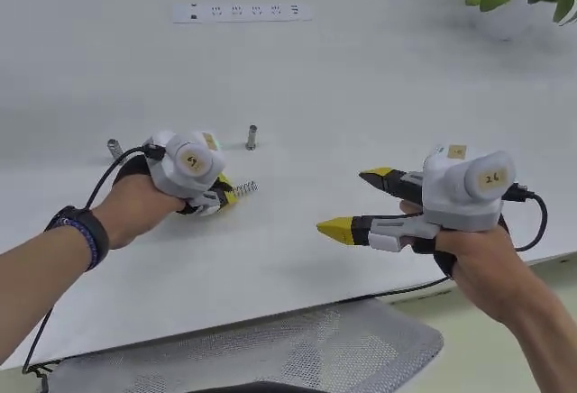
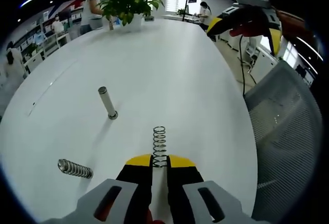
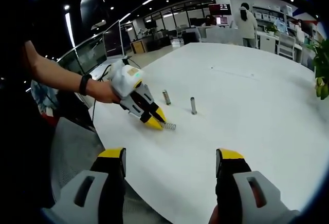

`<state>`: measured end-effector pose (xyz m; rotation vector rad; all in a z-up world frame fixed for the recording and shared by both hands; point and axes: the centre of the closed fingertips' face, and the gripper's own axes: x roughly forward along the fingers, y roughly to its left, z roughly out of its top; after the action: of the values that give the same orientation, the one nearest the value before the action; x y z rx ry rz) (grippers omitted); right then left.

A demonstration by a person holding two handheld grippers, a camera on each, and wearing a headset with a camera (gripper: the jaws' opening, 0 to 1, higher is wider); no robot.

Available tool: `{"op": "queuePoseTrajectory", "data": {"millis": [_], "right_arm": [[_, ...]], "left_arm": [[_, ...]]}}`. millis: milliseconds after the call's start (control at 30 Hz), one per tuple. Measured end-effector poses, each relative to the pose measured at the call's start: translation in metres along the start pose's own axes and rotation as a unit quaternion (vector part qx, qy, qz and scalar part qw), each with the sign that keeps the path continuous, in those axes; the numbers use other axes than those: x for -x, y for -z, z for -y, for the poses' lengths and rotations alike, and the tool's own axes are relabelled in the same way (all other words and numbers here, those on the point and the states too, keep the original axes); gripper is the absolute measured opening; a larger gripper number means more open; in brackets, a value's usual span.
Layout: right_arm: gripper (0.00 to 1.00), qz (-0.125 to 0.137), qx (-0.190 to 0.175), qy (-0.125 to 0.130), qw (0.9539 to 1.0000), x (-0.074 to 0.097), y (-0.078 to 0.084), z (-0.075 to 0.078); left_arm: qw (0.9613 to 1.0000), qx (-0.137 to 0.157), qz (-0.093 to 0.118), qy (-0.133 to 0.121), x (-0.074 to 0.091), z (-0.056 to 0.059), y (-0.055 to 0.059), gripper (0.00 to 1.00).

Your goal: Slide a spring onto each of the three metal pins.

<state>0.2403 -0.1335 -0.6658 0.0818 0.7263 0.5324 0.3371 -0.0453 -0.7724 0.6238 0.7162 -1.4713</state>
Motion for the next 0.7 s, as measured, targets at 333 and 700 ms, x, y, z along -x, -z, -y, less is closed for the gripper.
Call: {"op": "queuePoseTrajectory", "data": {"millis": [333,700], "right_arm": [[0.69,0.001,0.004,-0.014,0.9999,-0.009,0.0,-0.003],[0.67,0.0,0.012,-0.036,0.9993,-0.021,-0.003,-0.012]], "left_arm": [[0.9999,-0.005,0.007,-0.011,0.022,-0.001,0.007,0.02],[0.9995,-0.014,0.013,-0.024,0.053,0.002,0.014,0.02]]}}
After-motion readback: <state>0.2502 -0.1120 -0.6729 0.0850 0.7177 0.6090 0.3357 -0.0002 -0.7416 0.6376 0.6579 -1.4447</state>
